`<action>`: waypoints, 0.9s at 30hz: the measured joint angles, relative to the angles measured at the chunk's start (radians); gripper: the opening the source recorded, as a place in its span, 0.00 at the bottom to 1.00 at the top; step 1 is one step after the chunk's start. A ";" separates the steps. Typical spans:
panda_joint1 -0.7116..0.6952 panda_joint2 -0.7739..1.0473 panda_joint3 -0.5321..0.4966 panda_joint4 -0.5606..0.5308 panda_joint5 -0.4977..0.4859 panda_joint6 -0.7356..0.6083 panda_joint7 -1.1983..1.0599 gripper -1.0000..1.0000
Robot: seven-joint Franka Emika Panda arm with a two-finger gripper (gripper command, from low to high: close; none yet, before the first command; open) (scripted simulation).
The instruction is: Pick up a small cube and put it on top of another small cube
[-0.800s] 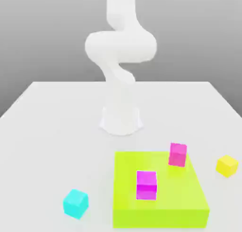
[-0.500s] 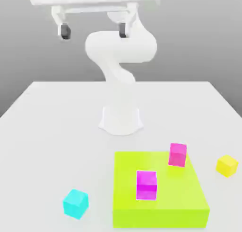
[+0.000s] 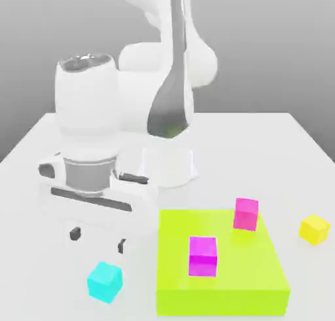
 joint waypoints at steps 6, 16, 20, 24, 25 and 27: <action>-0.043 0.210 0.047 0.029 0.048 0.159 -0.033 0.00; -0.030 0.128 0.029 0.012 0.024 0.093 -0.014 0.00; -0.020 0.049 0.019 0.033 -0.006 -0.021 -0.005 0.00; 0.031 0.087 0.057 0.145 -0.017 -0.133 0.013 0.00; 0.045 0.098 0.069 0.174 -0.019 -0.161 0.019 0.00; 0.089 0.111 0.102 0.215 -0.022 -0.205 0.052 0.00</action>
